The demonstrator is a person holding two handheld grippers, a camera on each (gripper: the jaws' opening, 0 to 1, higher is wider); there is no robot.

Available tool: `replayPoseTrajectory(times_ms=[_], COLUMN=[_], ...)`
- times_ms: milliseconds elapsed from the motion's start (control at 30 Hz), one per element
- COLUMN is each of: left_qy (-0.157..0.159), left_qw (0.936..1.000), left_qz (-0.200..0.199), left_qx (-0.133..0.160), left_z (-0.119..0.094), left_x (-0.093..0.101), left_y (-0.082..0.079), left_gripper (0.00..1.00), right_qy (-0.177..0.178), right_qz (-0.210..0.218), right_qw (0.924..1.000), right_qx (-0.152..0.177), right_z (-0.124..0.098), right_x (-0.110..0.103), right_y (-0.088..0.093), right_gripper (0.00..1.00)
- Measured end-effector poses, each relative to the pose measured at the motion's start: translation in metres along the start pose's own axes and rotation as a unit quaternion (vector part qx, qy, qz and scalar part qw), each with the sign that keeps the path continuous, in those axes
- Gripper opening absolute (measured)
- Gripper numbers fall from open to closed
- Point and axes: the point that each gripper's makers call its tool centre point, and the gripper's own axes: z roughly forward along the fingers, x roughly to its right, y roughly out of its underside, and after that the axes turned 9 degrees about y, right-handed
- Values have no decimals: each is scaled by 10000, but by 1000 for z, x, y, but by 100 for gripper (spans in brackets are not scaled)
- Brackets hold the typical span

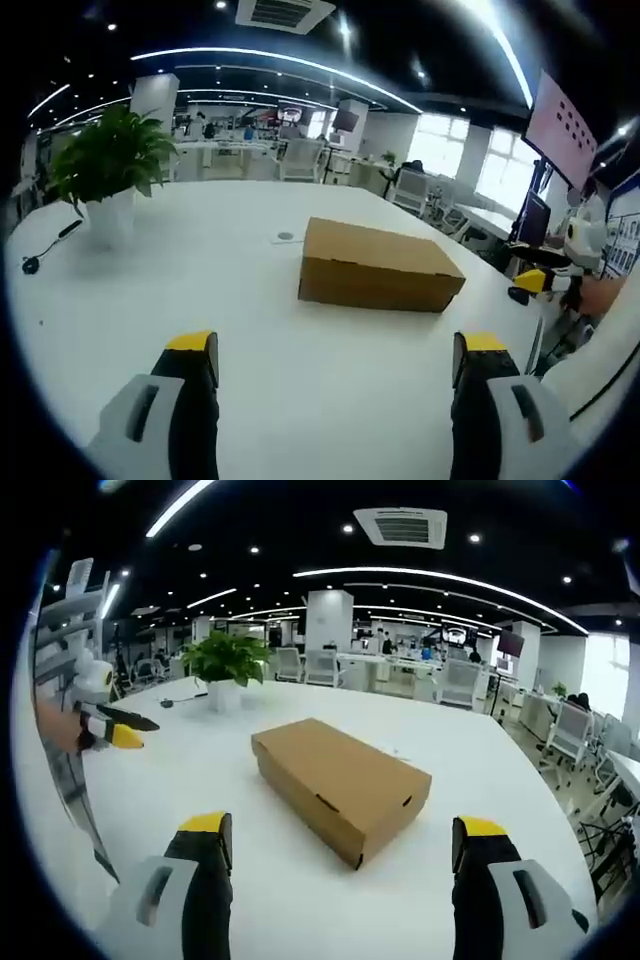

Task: Operate the shoe box by opening the lid, removing the specified soft item, and placing it in the target area until the item is outside and the box remains undamaged.

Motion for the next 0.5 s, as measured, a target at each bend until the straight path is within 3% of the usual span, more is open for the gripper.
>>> replayPoseTrajectory(times_ms=[67, 167, 233, 300, 433, 500], left_qy=[-55, 127, 48, 17, 141, 95], left_qw=[9998, 9998, 9998, 9998, 9998, 9997], left_qz=[157, 159, 179, 140, 115, 55], left_qx=[-119, 67, 47, -110, -42, -218], left_z=[-1, -2, -2, -2, -1, -1], left_x=[-1, 5, 2, -1, 3, 2], left_y=[5, 2, 2, 7, 3, 7], left_gripper=[99, 99, 99, 99, 99, 99], right_qy=[0, 6, 3, -18, -33, 28], right_qz=[-4, -24, -27, 30, 38, 169], right_qw=[10000, 10000, 9998, 9999, 9999, 9998], right_qx=[-7, 64, 176, 127, 97, -48], right_z=[1, 2, 2, 2, 2, 1], right_x=[0, 0, 0, -1, -1, 1], right_y=[0, -3, -6, -5, -3, 1], right_gripper=[93, 93, 94, 95, 96, 98])
